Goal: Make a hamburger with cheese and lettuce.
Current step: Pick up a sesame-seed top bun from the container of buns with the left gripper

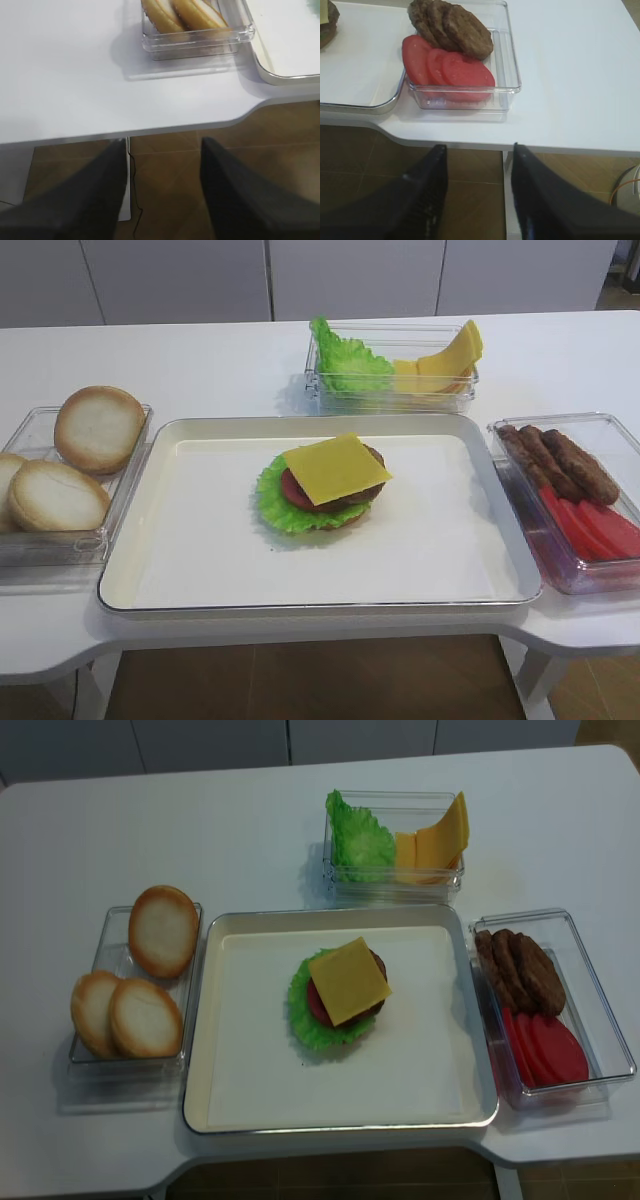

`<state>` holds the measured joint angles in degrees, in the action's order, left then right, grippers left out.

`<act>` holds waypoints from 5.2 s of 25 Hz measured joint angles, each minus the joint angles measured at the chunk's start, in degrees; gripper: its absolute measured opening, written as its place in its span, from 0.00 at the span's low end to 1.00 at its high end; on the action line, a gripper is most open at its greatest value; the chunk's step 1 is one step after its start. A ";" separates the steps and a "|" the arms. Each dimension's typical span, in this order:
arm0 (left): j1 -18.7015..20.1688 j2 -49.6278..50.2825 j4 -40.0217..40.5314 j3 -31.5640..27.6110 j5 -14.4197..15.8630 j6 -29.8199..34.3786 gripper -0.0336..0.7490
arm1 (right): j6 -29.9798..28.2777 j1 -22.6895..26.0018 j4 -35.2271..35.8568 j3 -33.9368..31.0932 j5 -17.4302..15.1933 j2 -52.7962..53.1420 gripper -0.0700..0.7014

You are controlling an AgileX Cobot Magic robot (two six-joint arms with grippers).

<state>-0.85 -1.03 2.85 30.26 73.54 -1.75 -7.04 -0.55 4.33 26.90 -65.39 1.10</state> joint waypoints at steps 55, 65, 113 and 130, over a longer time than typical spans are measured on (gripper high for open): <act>0.12 62.29 -7.29 26.84 -7.64 -19.01 0.50 | -0.13 0.00 0.00 0.00 0.00 0.00 0.49; 0.12 72.02 -11.13 27.21 -10.81 -19.55 0.50 | -0.13 0.00 0.00 0.00 0.00 0.00 0.49; -0.95 84.19 1.86 27.39 -23.02 -19.19 0.50 | -0.13 0.00 0.00 0.00 0.00 0.00 0.29; -0.95 85.77 -0.06 27.44 -23.92 -17.85 0.38 | -0.13 0.00 0.00 0.00 0.00 0.00 0.19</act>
<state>-1.80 84.74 2.79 57.70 49.62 -19.61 -7.16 -0.55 4.33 26.90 -65.39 1.10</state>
